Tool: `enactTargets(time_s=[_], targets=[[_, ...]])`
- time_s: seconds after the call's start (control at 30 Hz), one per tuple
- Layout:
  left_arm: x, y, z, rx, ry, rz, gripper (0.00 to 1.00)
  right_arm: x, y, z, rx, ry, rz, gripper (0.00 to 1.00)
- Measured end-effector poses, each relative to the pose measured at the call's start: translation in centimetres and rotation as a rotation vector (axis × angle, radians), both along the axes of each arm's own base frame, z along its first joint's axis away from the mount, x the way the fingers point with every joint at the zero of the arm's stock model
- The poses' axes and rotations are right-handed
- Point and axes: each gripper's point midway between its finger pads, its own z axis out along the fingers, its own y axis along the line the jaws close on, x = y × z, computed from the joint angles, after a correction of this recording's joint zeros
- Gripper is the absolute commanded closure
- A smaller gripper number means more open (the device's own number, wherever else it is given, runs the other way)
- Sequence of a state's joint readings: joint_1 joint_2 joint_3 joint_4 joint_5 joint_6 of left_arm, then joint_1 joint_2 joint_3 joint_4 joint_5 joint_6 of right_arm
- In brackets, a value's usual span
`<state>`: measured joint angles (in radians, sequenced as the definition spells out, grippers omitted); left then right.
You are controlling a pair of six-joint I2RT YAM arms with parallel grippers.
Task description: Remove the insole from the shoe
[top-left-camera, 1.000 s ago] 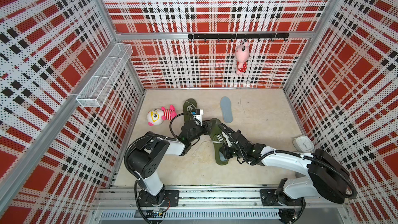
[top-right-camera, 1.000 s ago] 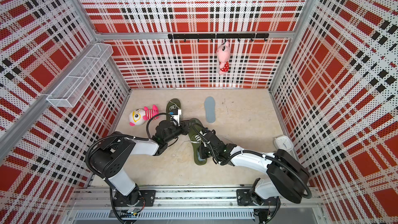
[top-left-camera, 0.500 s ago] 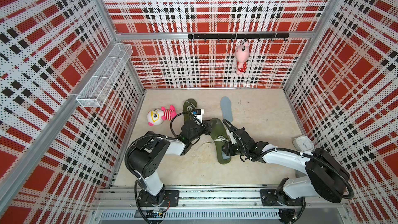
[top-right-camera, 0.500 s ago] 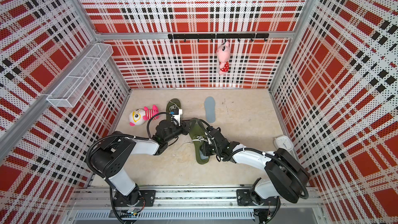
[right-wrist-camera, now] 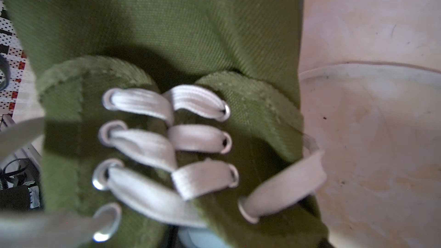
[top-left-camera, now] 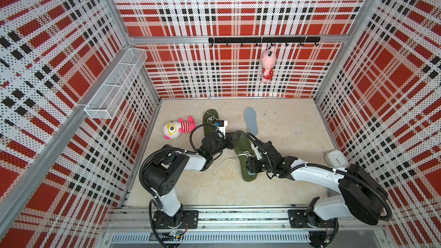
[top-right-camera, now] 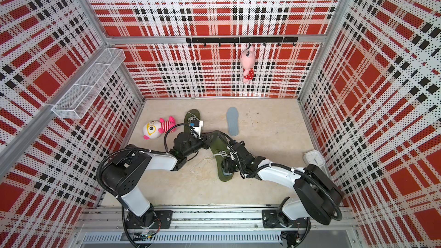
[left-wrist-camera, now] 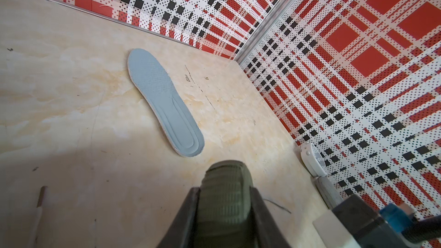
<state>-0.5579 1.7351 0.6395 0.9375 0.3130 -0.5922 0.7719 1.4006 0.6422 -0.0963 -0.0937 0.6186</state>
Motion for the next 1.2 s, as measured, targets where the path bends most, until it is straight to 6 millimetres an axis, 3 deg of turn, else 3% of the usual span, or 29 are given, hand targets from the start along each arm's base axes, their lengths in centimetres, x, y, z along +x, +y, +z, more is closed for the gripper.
enactTargets(time_s=[0.17,0.4,0.93,1.2], targets=[[0.0,0.0,-0.1,0.005,0.001,0.001,0.96,-0.1,0.2,0.0,0.022,0.005,0.013,0.47],[0.0,-0.2,0.0,0.006,-0.003,-0.002,0.96,-0.2,0.6,-0.1,0.071,0.001,0.033,0.47],[-0.1,-0.6,0.2,0.018,-0.019,-0.012,0.96,-1.2,1.3,-0.2,0.244,-0.076,0.117,0.63],[-0.2,-0.7,0.2,0.027,-0.022,-0.016,0.96,-1.3,1.0,-0.3,0.232,-0.098,0.125,0.85]])
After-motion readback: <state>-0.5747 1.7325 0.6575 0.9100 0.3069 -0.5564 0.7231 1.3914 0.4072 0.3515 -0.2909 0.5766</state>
